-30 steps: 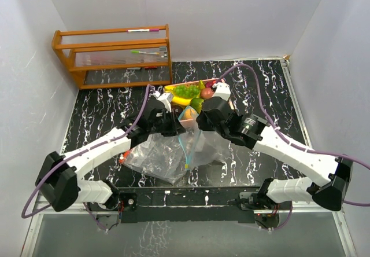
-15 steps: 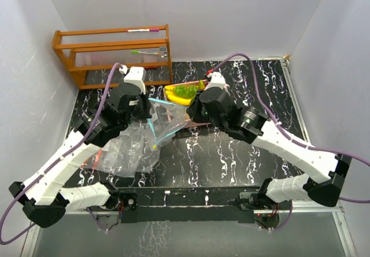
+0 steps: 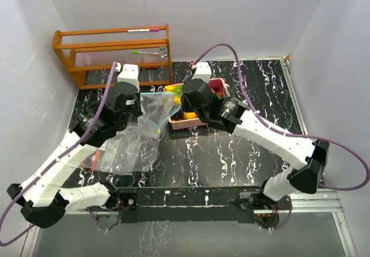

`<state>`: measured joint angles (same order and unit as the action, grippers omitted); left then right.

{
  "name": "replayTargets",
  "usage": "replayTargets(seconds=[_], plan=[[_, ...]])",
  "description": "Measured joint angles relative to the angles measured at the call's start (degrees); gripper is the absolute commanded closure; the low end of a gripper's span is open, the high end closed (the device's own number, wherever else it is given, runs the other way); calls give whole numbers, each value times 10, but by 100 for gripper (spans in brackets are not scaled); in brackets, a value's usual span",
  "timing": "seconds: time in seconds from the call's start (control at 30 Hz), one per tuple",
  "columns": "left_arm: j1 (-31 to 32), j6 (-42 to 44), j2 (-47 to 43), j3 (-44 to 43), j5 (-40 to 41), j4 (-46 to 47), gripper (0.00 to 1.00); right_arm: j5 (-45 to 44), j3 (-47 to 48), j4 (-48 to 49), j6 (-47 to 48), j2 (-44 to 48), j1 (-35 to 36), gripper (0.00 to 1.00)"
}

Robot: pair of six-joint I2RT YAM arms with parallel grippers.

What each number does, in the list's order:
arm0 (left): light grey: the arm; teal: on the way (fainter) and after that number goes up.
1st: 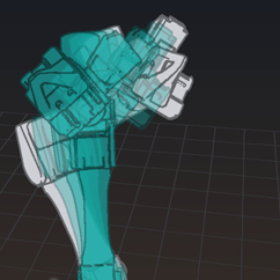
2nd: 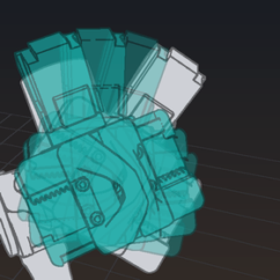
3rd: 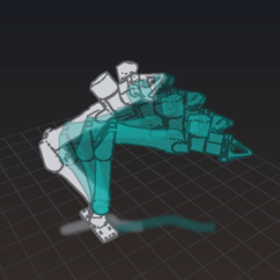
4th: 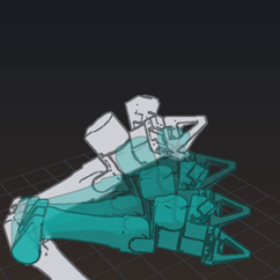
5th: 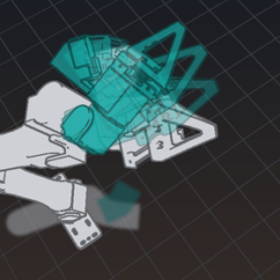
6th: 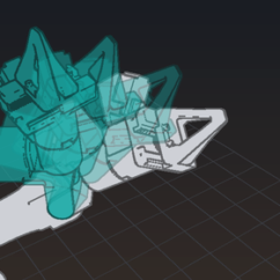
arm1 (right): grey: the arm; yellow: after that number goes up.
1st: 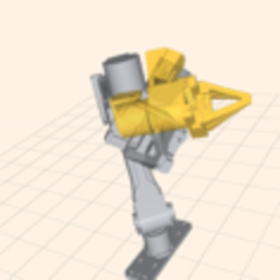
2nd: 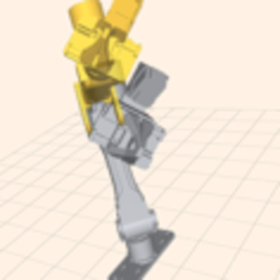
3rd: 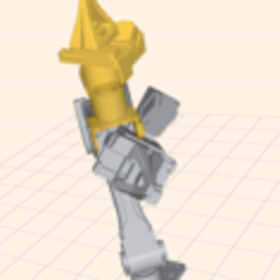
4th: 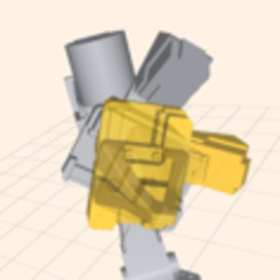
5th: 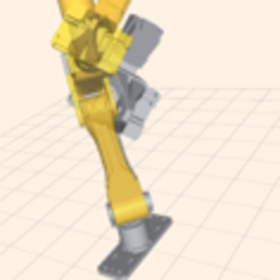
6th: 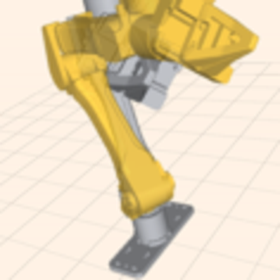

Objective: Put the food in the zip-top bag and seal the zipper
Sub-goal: Open the zipper of the food storage bag at the center of the board, then pick up the fake fruit from the bin.

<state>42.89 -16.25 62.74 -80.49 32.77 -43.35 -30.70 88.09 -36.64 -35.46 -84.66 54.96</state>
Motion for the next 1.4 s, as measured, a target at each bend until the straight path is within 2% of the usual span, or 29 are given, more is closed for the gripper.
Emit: replayTargets(seconds=[0.17,0.2,0.47,0.53,0.57,0.67,0.73,0.87,1.0,1.2,1.4], plan=[[-2,30,5,0,49,37,100,30,-17,24,54,20,-8,40],[-3,39,7,0,58,50,100,37,-19,27,63,26,-8,35],[-4,104,32,-15,115,113,100,28,-21,51,107,58,-27,30],[-4,123,38,-15,132,124,100,37,-21,38,104,50,-64,24],[-4,132,41,-15,143,130,100,46,-21,33,101,44,-90,15],[-4,164,50,-15,178,151,100,71,-40,33,96,27,-169,11],[-4,191,57,-12,206,178,100,84,-63,33,97,16,-215,2],[-4,228,67,3,238,214,100,114,-73,38,109,-21,-247,2],[-4,225,94,29,247,223,100,149,-63,53,124,-74,-268,2],[-4,182,123,83,208,209,100,163,-54,66,137,-144,-285,2],[-4,162,127,89,186,207,100,176,-53,89,142,-171,-285,2]])
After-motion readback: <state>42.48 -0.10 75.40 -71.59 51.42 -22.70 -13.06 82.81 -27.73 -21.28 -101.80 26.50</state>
